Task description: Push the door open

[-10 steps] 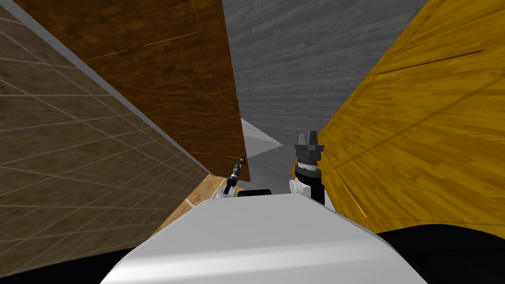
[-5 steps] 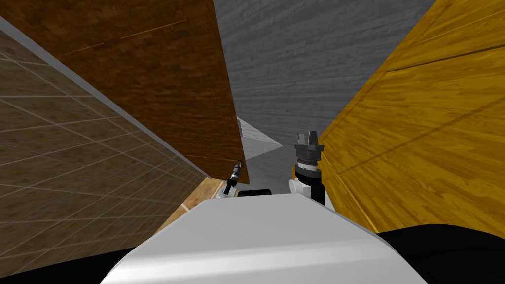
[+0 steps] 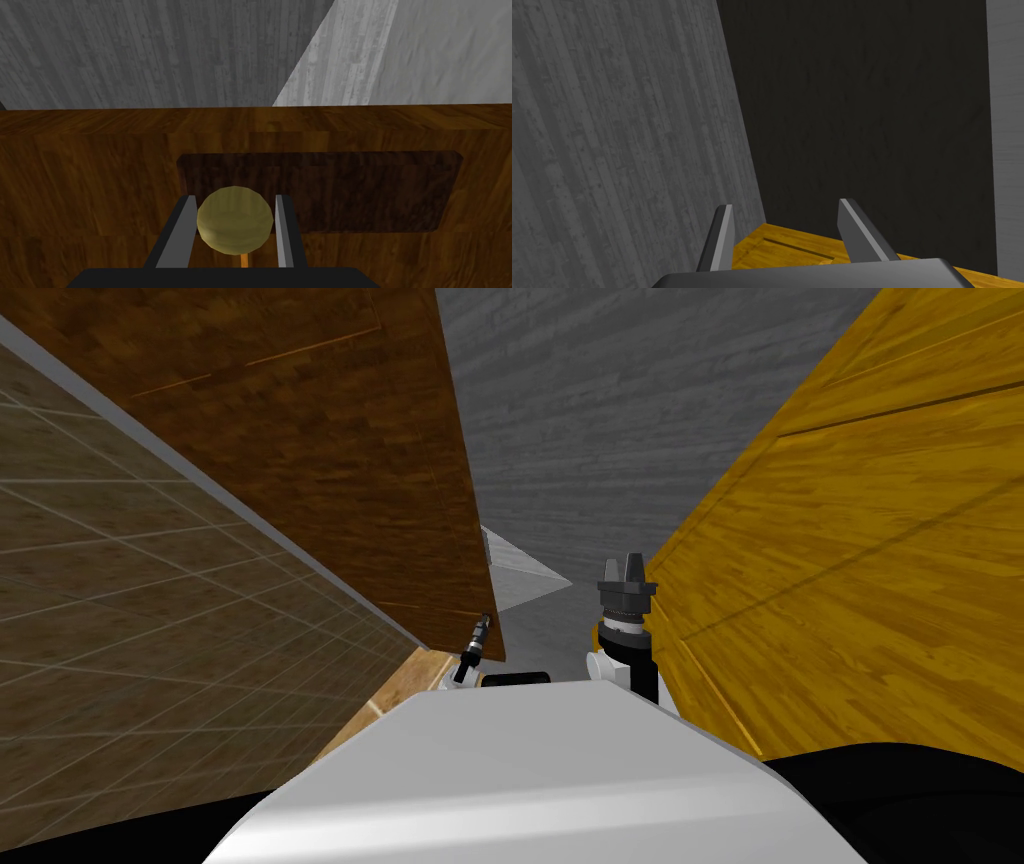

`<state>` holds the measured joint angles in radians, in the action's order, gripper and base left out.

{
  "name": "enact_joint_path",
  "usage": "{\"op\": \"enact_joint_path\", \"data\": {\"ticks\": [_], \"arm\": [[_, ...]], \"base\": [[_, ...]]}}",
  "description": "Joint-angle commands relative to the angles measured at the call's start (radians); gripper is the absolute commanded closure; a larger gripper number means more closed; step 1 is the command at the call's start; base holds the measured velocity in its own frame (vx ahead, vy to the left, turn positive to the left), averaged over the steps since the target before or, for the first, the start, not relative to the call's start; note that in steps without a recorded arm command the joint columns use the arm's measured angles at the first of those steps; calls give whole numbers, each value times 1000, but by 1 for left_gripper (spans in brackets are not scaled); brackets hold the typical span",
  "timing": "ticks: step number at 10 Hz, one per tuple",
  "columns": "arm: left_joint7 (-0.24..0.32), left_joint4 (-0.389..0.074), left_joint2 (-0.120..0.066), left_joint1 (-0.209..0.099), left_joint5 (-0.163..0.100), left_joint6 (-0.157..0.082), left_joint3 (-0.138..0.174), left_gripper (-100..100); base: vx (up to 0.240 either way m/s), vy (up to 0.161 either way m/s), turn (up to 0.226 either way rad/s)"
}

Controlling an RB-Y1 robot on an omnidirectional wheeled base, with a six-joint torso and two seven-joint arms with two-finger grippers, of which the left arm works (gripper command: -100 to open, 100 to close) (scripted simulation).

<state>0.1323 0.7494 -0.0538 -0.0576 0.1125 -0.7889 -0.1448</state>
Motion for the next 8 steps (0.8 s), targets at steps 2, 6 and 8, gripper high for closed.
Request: {"op": "enact_joint_path", "data": {"ticks": [2,6,8], "arm": [[-7,-4,-8,-3,-8,1,16,100],[-23,-12,-20,-10,-28,3,56,100],[-31,-16,-24,-13,-38,4,75,100]], "base": [[123,-55,29],[197,-74,40],[151,-72,30]]}}
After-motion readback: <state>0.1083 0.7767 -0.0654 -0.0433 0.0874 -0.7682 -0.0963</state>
